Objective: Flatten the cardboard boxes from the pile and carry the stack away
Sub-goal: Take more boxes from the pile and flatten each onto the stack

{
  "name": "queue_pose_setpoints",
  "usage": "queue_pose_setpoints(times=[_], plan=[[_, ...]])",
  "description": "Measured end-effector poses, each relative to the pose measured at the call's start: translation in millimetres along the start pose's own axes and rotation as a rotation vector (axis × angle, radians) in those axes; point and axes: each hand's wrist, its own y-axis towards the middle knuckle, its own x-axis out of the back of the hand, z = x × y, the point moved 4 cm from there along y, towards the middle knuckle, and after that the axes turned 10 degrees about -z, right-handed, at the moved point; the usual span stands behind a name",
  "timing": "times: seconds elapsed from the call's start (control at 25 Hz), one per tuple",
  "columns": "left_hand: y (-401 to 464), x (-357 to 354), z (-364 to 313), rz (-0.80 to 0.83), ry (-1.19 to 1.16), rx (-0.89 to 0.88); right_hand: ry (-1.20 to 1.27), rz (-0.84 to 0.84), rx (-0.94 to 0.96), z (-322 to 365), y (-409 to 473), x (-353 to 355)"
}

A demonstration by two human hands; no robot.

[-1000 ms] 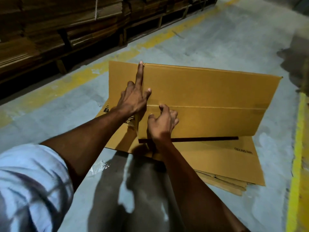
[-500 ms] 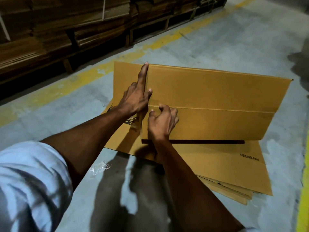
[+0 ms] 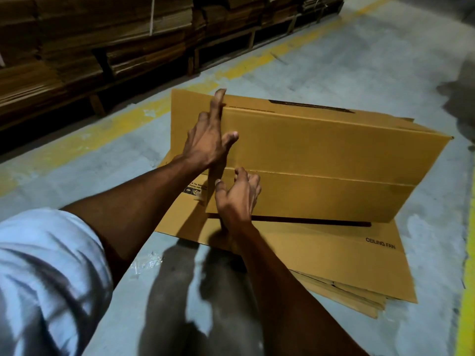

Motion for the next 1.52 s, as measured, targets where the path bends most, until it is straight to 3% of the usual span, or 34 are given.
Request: queue_pose_setpoints(times=[0.12, 0.16, 0.32, 0.48, 0.76, 0.88, 0.96, 1.16, 1.24, 1.44, 1.52], plan=[[-3, -2, -5, 0.072, 0.107, -0.025, 0.043, 0.209, 0.116, 12, -8, -9], [-3, -2, -6, 0.077, 0.101, -0.026, 0.081, 0.203, 0.144, 14, -4, -2], [-2, 10, 13, 0.063, 0.063, 0.005, 0.076, -0.239, 0.018, -31, 67, 88], [7, 35, 41, 0.036, 0.072, 0.062, -0.053, -0.450, -0.176, -109, 120, 180], [6, 47, 69, -0.043, -0.057, 0.197, -0.038, -0.266, -0.278, -195, 134, 190], [-7, 38, 80, -0.115, -0.164, 0.434, -0.043, -0.221, -0.268, -206, 139, 190], [-17, 32, 81, -0.123, -0.112, 0.518, -0.044, -0.211, -0.239, -206, 140, 193], [-3, 66, 54, -0.427, 0.155, 0.418, -0.083, -0.270, -0.064, -150, 129, 230], [13, 79, 40, -0.478, 0.255, 0.387, -0.111, -0.288, -0.011, -124, 126, 249], [11, 71, 29, -0.235, 0.502, 0.494, -0.260, -0.231, -0.017, -108, 116, 249], [-14, 43, 11, -0.108, 0.614, 0.272, -0.344, -0.191, -0.004, -115, 113, 233]])
